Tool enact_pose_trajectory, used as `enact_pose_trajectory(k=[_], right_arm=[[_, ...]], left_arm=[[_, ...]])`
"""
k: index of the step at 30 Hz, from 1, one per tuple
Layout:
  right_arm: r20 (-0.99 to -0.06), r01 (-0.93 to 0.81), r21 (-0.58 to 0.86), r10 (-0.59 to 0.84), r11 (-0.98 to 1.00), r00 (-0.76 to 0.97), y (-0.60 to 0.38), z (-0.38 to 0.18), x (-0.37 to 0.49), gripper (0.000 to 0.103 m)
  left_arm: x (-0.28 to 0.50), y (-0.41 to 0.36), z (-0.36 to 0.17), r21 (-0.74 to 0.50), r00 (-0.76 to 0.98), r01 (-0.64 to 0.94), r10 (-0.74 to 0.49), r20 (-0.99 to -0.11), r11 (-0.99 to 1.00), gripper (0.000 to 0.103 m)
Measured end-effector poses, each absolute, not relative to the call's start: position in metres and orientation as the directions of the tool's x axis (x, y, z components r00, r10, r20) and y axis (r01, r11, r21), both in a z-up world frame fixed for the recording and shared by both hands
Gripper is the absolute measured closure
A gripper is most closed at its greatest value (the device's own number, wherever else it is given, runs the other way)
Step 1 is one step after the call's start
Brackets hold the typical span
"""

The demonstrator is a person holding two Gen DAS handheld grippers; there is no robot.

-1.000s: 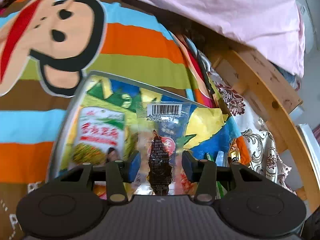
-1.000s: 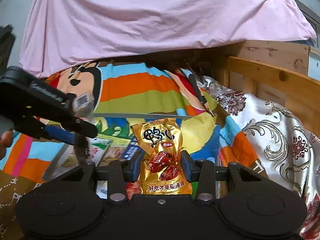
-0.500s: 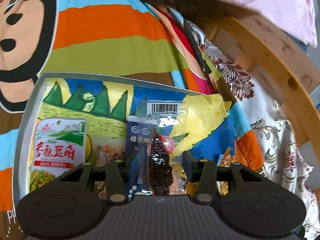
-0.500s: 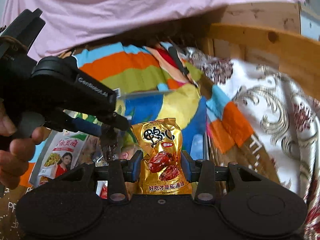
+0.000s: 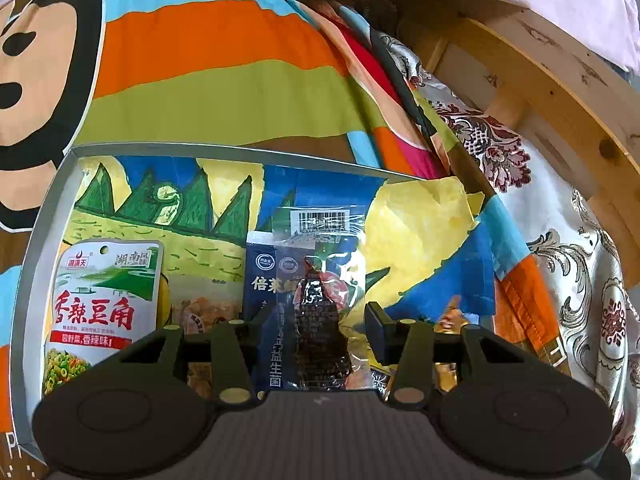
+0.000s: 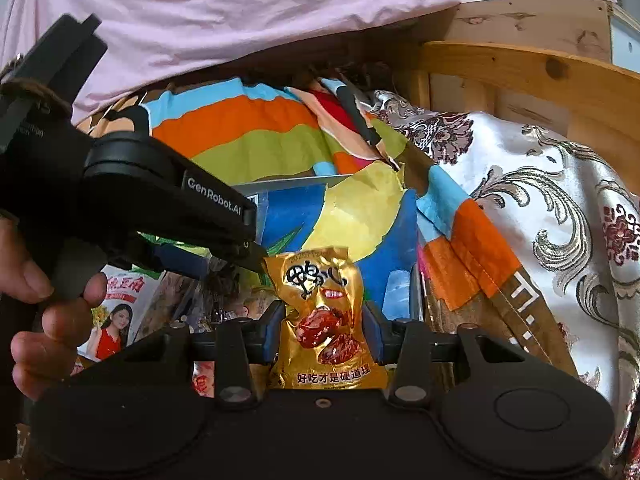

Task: Organize snacks
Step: 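Lower both held snacks into the tray and open both grippers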

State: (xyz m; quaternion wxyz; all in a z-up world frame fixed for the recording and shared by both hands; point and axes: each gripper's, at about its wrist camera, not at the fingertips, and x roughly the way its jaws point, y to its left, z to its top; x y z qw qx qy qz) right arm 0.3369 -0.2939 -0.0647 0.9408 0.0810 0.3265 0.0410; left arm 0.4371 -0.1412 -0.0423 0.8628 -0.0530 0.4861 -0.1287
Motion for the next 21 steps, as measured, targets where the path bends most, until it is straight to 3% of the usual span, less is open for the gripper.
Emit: enact_pose_trajectory(k=[9,13,18,21], right_arm=[[-0.615,-0.018,0.149,0.107,0.989,0.781,-0.296,-0.066,0.338,0.056],[-0.607,-0.001,0.159,0.099,0.987,0.789,-0.300,-0.063,0.336,0.050],[-0.581,0.006,0.181,0.102,0.984,0.808,-0.305,-0.054,0.330,0.031],[-0.562,0.009,0.191,0.102,0.982,0.821,-0.308,-0.049,0.325,0.027]], left_arm=[[0.435,-0.140,-0.041,-0.238,0.487,0.151,-0.282,-0.826,0.959,0.037],[0.431,-0.137,-0.038,-0.239,0.496,0.147,-0.280,-0.822,0.960,0.029],[0.422,-0.132,-0.028,-0.240,0.516,0.143,-0.279,-0.810,0.960,0.021],[0.415,-0.127,-0.020,-0.238,0.527,0.137,-0.274,-0.804,0.961,0.018]])
